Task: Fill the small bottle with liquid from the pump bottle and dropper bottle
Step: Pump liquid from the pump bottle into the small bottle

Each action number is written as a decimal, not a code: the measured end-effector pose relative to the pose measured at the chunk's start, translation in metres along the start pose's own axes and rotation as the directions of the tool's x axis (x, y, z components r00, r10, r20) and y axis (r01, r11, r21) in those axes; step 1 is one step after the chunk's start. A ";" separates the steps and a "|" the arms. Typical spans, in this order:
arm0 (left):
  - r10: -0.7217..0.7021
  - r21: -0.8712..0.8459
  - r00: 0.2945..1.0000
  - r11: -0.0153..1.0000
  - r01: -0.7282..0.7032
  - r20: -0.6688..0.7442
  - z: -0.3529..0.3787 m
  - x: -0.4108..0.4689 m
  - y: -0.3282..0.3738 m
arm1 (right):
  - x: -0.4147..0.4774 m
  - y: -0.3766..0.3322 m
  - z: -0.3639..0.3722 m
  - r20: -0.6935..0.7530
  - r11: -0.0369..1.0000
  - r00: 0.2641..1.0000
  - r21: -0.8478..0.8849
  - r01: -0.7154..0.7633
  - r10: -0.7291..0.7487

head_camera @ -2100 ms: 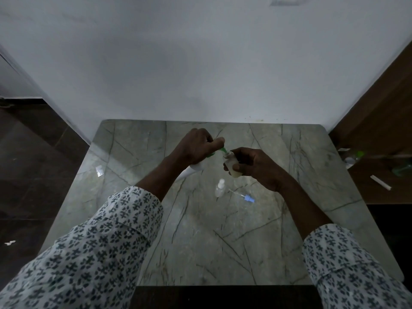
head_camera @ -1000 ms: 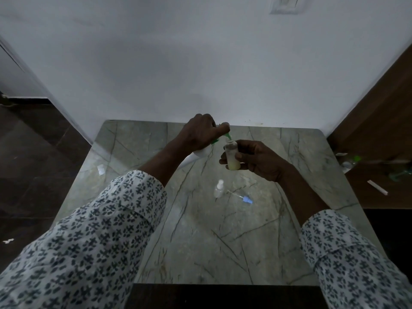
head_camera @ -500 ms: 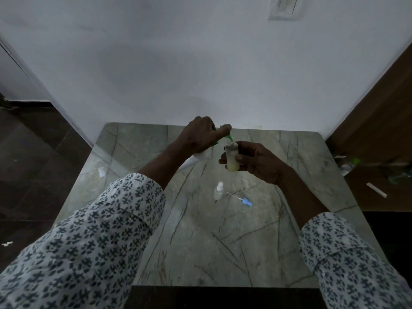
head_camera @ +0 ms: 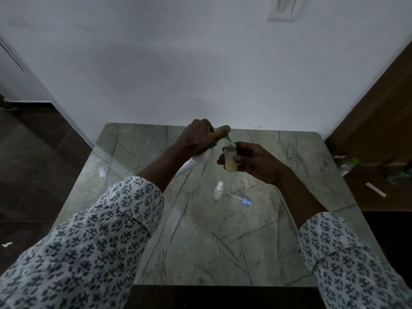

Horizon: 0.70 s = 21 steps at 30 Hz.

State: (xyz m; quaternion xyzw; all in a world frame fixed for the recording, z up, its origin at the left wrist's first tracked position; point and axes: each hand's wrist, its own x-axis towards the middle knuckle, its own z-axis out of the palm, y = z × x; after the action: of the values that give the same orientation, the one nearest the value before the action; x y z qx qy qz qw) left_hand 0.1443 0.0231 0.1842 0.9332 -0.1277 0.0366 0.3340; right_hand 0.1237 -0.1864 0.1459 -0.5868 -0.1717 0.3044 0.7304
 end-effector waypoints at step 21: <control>-0.014 -0.016 0.999 1.000 0.015 0.035 -0.001 0.000 0.000 | 0.000 0.002 0.002 -0.004 0.999 1.000 -0.038 0.024 -0.024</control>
State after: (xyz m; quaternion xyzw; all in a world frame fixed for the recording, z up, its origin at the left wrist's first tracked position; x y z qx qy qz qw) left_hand 0.1446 0.0239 0.1849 0.9319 -0.1271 0.0169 0.3393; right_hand 0.1217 -0.1850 0.1442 -0.5991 -0.1829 0.2910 0.7232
